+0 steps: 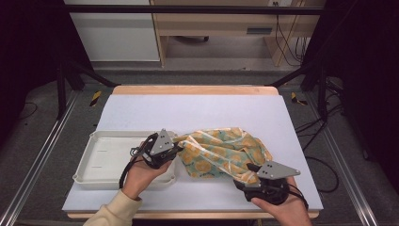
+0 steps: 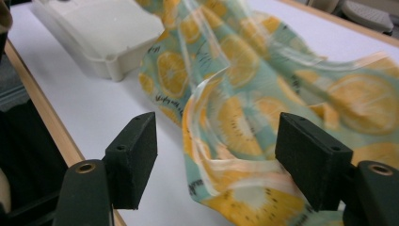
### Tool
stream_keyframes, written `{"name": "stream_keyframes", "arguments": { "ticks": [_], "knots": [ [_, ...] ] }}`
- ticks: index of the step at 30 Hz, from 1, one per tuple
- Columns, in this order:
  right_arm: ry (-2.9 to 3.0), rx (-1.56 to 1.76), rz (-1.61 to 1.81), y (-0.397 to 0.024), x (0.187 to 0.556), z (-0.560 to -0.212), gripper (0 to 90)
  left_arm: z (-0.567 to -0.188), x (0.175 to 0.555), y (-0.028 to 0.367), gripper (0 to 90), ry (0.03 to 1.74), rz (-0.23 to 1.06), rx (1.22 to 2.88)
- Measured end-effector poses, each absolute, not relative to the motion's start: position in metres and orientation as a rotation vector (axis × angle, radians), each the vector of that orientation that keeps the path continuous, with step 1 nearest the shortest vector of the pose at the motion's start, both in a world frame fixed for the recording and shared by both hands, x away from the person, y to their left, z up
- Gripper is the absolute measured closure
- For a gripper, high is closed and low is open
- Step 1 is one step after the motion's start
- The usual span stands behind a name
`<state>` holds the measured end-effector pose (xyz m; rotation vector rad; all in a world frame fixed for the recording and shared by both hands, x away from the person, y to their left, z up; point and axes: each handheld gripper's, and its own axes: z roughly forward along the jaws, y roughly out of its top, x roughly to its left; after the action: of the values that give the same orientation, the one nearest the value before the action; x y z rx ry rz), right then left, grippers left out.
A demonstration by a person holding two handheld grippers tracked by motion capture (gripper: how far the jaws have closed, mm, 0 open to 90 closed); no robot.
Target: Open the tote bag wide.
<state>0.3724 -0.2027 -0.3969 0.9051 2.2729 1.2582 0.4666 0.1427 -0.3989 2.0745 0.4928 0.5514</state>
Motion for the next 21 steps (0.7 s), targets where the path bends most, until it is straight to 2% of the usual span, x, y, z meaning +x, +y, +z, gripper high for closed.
{"name": "stream_keyframes", "arguments": {
  "ticks": [6,12,21],
  "knots": [
    [2.247,0.928,1.219,-0.213,0.387,-0.380,40.2,-0.400,0.461,0.145,86.9,0.449,0.556,2.101],
    [2.250,0.913,1.170,-0.212,0.408,-0.364,45.6,-0.399,0.455,0.146,86.9,0.404,0.559,2.116],
    [2.407,0.881,1.051,-0.182,0.454,-0.391,45.4,-0.391,0.443,0.146,86.9,0.320,0.552,2.121]
  ]
}}
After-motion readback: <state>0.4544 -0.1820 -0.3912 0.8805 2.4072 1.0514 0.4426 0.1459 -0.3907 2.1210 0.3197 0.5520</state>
